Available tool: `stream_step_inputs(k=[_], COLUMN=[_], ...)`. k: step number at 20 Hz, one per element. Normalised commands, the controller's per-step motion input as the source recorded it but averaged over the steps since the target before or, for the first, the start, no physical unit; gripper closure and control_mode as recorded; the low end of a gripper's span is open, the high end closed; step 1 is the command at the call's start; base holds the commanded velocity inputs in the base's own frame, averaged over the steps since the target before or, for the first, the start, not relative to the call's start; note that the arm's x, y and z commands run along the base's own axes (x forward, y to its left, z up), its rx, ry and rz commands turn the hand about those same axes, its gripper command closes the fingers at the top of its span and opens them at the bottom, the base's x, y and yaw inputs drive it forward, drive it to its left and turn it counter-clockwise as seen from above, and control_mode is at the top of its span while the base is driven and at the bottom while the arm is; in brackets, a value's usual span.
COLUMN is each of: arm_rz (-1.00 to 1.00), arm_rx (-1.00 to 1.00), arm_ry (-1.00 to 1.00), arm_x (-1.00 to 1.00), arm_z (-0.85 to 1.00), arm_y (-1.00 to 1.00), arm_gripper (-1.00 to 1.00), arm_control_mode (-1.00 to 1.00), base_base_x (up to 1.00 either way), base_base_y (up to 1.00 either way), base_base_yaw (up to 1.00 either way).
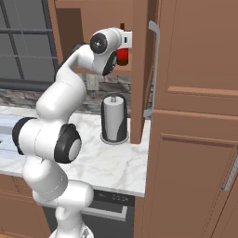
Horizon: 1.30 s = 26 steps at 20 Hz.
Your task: Get the candle and the beer from the cabinet and move them to the dining counter.
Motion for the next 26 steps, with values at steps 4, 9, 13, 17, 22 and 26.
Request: stream_step_inputs(k=[4,9,13,17,22,26], arm_rz=[0.0,0.0,0.0,0.0,0.0,0.0], arm_rx=[0.0,0.0,0.0,0.0,0.0,0.0], arm_ry=[0.0,0.0,0.0,0.0,0.0,0.0], arm_x=[0.2,0.13,0.19,0.16,0.09,0.0], arm_z=[0.0,0.0,0.0,0.0,0.0,0.0], arm_y=[0.03,0.0,0.0,0.0,0.0,0.0], arm_gripper=[-1.0,-1.0,-1.0,-1.0,-1.0,-1.0], arm_control_mode=[-1.0,-1.0,-1.0,-1.0,-1.0,-1.0], base_base_x=[0.0,0.0,0.0,0.0,0.0,0.0], base_base_y=[0.0,0.0,0.0,0.0,0.0,0.0], base_base_yaw=[0.0,0.0,0.0,0.0,0.0,0.0])
